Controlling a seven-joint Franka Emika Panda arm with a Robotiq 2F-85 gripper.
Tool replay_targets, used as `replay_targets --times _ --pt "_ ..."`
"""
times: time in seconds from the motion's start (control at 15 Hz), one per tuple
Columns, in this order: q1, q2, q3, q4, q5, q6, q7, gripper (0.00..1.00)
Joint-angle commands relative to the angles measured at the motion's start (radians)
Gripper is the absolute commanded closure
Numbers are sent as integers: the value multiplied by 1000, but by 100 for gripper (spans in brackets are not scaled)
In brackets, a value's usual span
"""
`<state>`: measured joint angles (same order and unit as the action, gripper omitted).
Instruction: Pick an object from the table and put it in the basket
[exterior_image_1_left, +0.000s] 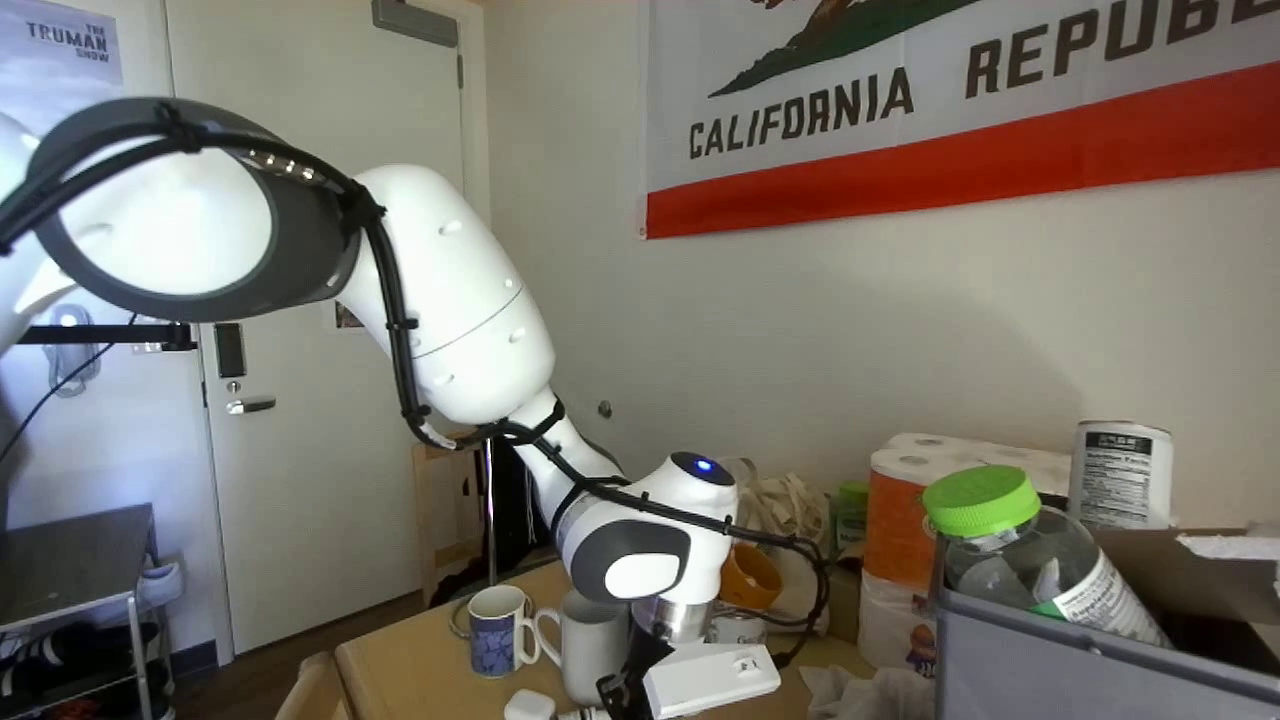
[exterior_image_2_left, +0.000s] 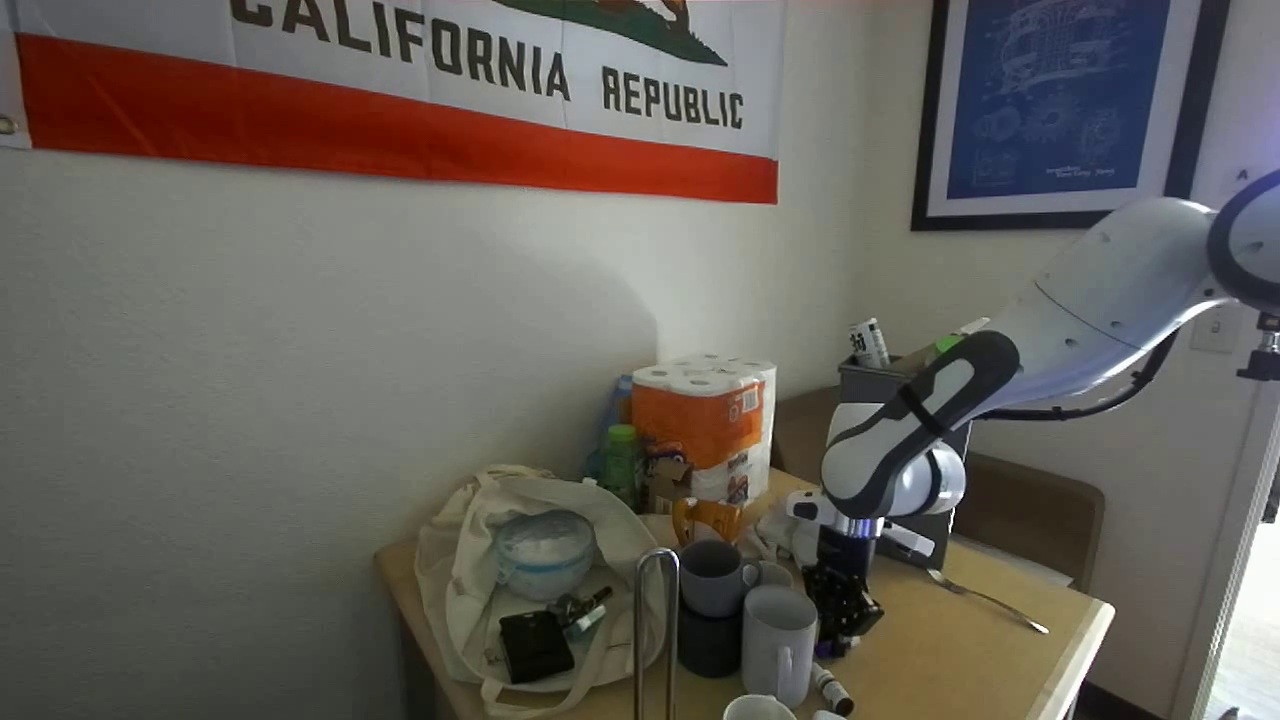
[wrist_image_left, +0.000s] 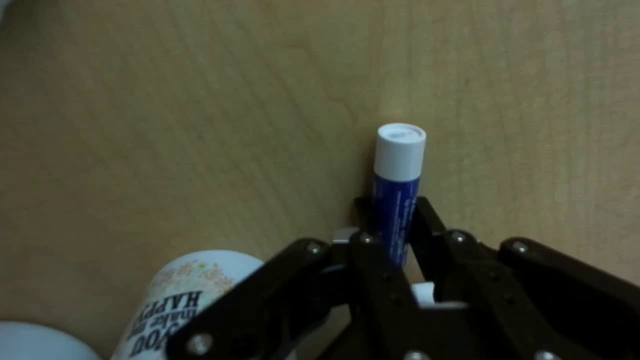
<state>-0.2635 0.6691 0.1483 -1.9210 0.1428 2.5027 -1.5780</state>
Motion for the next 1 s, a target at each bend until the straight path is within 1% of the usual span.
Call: replay_targets --times 0.0,0.27,0.47,0.67,0.87,0.93 --pt "96 -93 -78 -33 -40 -64 249 95" --pt "194 -192 -148 -27 -137 -187 561 95" --pt "232 -257 -140 -15 -205 -245 729 95" --pt "261 -304 -122 11 -254 -273 844 95" --pt "271 -321 -91 34 -257 -212 877 95" --pt "271 -321 -78 41 -247 -168 874 95"
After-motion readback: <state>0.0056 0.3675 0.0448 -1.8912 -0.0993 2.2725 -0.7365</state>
